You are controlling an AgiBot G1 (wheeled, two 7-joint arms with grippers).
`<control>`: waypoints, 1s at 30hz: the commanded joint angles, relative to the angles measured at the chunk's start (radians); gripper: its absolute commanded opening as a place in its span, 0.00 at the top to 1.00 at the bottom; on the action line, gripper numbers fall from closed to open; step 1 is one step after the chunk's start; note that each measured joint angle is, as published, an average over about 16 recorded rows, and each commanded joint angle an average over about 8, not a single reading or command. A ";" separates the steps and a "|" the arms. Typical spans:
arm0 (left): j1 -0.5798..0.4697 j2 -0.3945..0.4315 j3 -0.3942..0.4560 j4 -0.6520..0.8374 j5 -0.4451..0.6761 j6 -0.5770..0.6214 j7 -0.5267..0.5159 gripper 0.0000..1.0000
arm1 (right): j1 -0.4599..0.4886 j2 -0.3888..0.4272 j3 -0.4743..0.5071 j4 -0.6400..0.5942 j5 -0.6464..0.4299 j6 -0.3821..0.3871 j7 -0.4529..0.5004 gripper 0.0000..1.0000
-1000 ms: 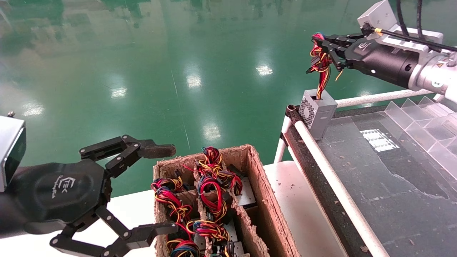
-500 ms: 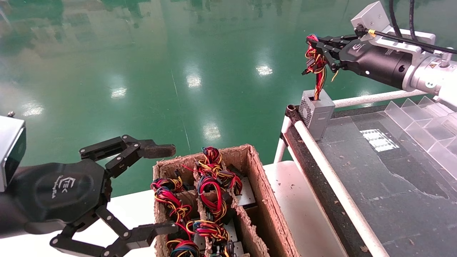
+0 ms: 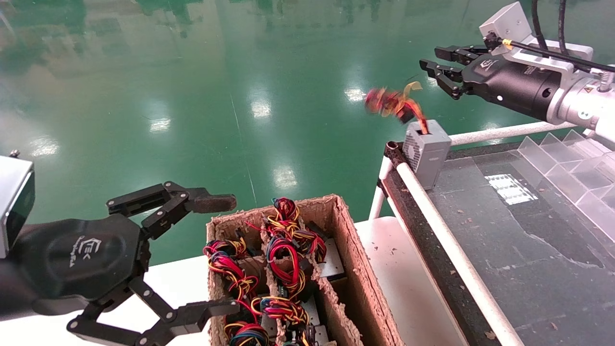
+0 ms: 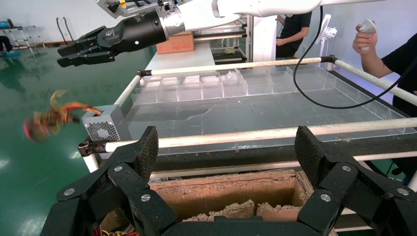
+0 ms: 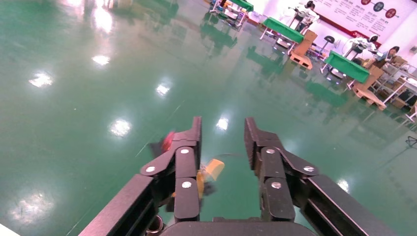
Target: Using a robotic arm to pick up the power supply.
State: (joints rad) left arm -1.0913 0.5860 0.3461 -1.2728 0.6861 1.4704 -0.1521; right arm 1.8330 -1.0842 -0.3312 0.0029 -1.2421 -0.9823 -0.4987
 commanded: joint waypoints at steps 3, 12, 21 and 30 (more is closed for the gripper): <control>0.000 0.000 0.000 0.000 0.000 0.000 0.000 0.00 | 0.002 0.004 0.006 0.002 0.009 0.012 -0.004 0.00; 0.000 0.000 0.000 0.001 0.000 0.000 0.000 0.00 | -0.052 0.034 0.043 0.103 0.089 0.018 -0.002 0.00; 0.000 0.000 0.000 0.001 0.000 0.000 0.000 0.00 | -0.164 0.104 0.044 0.290 0.156 -0.067 0.107 0.00; 0.000 0.000 0.000 0.001 -0.001 0.000 0.000 0.00 | -0.277 0.174 0.046 0.479 0.223 -0.151 0.217 0.00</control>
State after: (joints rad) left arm -1.0914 0.5858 0.3466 -1.2720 0.6855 1.4703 -0.1517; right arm 1.5560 -0.9102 -0.2855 0.4810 -1.0189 -1.1336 -0.2816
